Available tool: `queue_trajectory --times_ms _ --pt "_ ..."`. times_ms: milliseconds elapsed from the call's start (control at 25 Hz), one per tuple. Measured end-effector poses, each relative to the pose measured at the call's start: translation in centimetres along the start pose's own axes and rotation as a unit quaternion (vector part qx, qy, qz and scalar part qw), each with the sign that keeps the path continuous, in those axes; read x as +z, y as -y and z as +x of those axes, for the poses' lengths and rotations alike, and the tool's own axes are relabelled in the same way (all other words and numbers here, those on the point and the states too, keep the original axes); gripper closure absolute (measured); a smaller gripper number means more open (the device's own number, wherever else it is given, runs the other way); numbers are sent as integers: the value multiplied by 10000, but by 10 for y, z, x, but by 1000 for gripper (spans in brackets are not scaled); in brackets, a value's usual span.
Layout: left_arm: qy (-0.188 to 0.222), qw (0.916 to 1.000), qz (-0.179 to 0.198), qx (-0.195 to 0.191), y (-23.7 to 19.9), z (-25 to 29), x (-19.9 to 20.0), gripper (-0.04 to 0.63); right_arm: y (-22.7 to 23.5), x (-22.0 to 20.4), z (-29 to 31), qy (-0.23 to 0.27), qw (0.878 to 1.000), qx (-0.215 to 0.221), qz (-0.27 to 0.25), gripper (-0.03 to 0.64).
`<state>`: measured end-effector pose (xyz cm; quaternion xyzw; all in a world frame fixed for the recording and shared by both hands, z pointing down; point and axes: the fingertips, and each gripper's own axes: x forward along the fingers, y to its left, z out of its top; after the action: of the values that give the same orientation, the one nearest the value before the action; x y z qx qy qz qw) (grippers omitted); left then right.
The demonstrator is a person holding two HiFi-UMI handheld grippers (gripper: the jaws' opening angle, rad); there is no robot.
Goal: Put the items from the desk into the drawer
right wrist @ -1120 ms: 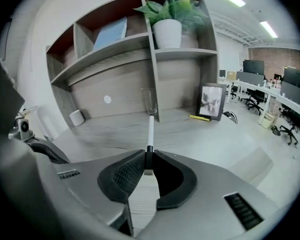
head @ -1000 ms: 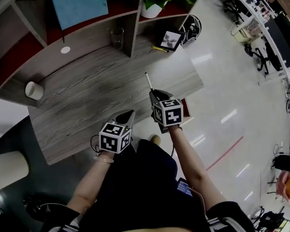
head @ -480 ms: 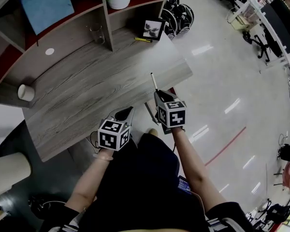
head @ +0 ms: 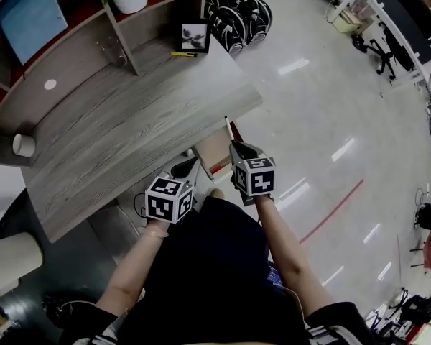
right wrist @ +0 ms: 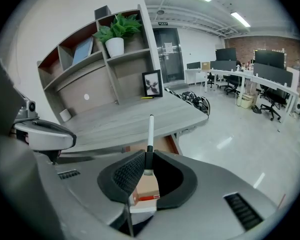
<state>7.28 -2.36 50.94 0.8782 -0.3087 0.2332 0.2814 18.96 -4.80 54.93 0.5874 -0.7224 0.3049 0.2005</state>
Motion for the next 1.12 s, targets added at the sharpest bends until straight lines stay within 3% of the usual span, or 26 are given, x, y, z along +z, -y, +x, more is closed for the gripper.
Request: queue_trajectory --times_ms 240,560,760,1000,1120 --pt "-164 9998 -72 24 23 21 -13 568 17 -34 1 -302 9994 171 41 551" --pt "-576 9979 -190 237 21 48 -46 568 14 -73 32 -841 9946 600 -129 551" --pt "-568 9953 -709 329 9 53 -60 568 -2 -99 65 -1177 9889 880 -237 551" --pt "-653 9926 -891 507 -9 54 -74 568 -18 -120 102 -1504 9832 1032 -98 551" --pt "-688 9917 -925 568 -16 52 -80 568 -20 -129 113 -1640 9806 1037 -273 551"
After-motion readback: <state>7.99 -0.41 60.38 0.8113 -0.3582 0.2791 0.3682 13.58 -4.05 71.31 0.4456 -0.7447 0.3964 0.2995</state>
